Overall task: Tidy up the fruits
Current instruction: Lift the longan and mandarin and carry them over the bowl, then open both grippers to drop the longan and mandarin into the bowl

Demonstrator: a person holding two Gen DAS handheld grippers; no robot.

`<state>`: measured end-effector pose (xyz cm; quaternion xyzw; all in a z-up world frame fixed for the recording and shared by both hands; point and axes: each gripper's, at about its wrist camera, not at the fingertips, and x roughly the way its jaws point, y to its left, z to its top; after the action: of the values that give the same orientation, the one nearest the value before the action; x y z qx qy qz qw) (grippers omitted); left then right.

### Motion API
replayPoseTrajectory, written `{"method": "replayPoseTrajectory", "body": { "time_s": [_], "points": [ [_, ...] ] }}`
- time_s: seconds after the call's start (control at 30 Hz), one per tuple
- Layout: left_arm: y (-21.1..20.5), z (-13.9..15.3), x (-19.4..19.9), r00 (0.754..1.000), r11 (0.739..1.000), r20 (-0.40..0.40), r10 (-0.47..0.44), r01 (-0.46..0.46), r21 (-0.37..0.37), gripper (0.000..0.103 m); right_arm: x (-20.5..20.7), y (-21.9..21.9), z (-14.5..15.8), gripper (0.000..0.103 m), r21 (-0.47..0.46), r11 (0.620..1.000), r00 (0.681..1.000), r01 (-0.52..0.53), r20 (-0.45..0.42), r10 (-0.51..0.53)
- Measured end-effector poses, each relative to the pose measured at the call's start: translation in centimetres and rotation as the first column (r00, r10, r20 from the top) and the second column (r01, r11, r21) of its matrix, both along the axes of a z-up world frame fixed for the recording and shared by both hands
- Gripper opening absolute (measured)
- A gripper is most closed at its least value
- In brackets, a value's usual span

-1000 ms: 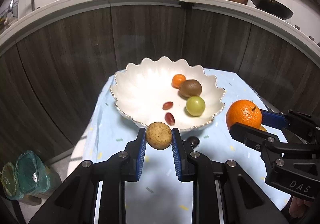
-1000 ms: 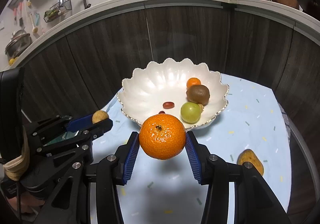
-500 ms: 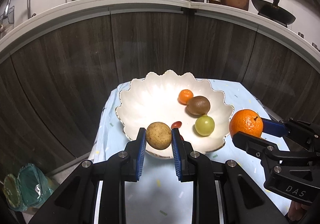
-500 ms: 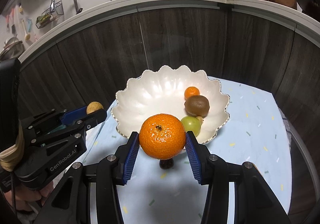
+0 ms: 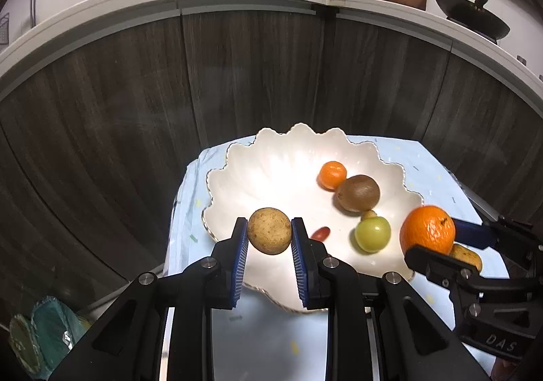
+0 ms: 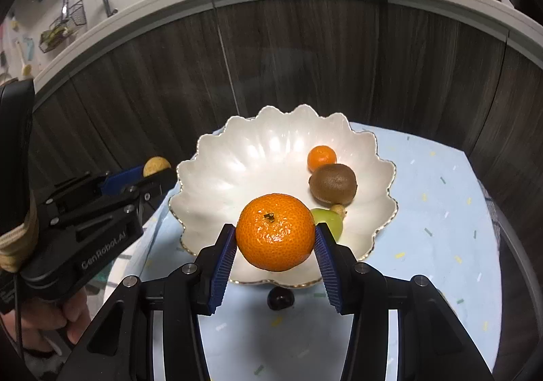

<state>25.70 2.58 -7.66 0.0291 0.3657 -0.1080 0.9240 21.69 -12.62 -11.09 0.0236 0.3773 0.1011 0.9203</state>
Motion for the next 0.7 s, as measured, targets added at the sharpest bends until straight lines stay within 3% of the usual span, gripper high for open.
{"method": "replayPoseTrajectory", "body": {
  "time_s": [0.7],
  "points": [
    [0.7, -3.5, 6.3, 0.992, 0.996, -0.095, -0.082, 0.085, 0.031, 0.026, 3.2, 3.4, -3.7, 0.048, 0.037, 0.999, 0.991, 0.008, -0.134, -0.003]
  ]
}}
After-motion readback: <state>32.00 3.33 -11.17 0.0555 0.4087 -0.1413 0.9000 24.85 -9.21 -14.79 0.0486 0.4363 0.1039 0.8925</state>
